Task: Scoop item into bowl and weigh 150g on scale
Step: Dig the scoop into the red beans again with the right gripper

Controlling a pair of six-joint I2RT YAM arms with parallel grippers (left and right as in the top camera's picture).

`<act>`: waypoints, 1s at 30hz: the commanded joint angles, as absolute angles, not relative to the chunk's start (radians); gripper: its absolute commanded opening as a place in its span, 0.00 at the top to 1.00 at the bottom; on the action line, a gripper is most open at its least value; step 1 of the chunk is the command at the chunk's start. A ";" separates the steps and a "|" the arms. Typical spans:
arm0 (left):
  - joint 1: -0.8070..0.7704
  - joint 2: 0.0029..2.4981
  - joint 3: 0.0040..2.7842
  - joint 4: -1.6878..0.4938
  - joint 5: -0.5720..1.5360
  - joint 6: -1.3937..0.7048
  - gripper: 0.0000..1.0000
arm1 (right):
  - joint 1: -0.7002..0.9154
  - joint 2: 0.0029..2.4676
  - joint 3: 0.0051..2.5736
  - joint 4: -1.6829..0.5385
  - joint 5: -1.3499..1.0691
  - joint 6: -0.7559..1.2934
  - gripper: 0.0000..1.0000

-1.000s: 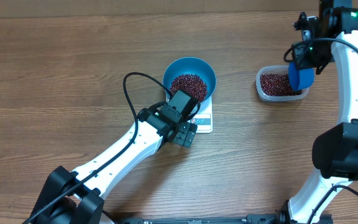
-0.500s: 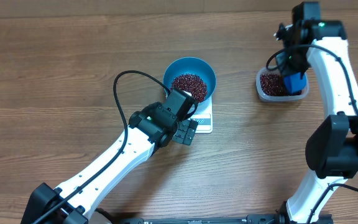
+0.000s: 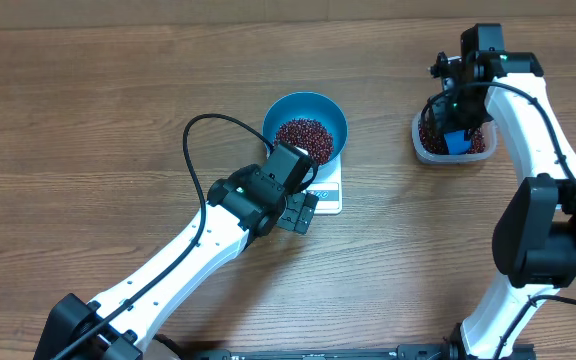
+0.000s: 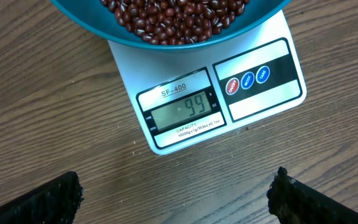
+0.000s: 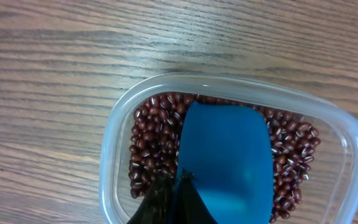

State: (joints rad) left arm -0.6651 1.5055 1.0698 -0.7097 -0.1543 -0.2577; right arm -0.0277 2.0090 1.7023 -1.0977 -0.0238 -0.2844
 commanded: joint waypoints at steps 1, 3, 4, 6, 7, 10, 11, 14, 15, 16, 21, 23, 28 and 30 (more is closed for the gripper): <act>-0.661 1.511 1.060 -0.709 -0.160 -0.243 0.01 | -0.028 2.012 1.675 -1.108 -0.136 -0.204 0.96; -0.661 1.511 1.060 -0.709 -0.160 -0.243 0.00 | -0.038 2.012 1.678 -1.108 -0.136 -0.180 0.96; -0.661 1.511 1.060 -0.710 -0.160 -0.243 0.00 | -0.046 2.012 1.679 -1.106 -0.141 -0.162 0.96; -0.661 1.511 1.060 -0.710 -0.160 -0.243 0.01 | -0.064 2.012 1.684 -1.108 -0.172 -0.152 0.96; -0.661 1.511 1.060 -0.710 -0.160 -0.243 0.00 | -0.072 2.012 1.684 -1.108 -0.200 -0.151 0.96; -0.661 1.511 1.060 -0.709 -0.160 -0.243 0.00 | -0.105 2.012 1.684 -1.109 -0.319 -0.134 0.96; -0.661 1.511 1.060 -0.709 -0.160 -0.243 0.00 | -0.118 2.012 1.684 -1.109 -0.365 -0.134 0.96; -0.661 1.511 1.060 -0.709 -0.160 -0.243 0.01 | -0.158 2.012 1.684 -1.111 -0.480 -0.134 0.96; -0.661 1.511 1.060 -0.709 -0.160 -0.243 0.01 | -0.171 2.012 1.684 -1.114 -0.498 -0.134 0.96; -0.661 1.511 1.060 -0.709 -0.160 -0.243 0.00 | -0.184 2.012 1.684 -1.120 -0.506 -0.134 0.96; -0.661 1.511 1.060 -0.709 -0.160 -0.243 0.00 | -0.253 2.011 1.684 -1.157 -0.510 -0.135 0.96; -0.661 1.511 1.060 -0.709 -0.160 -0.243 0.01 | -0.276 2.011 1.684 -1.161 -0.509 -0.136 0.96; -0.661 1.511 1.060 -0.709 -0.160 -0.243 0.00 | -0.319 2.005 1.707 -1.165 -0.430 -0.139 0.96; -0.661 1.511 1.060 -0.709 -0.160 -0.243 0.00 | -0.321 2.002 1.723 -1.165 -0.389 -0.139 0.96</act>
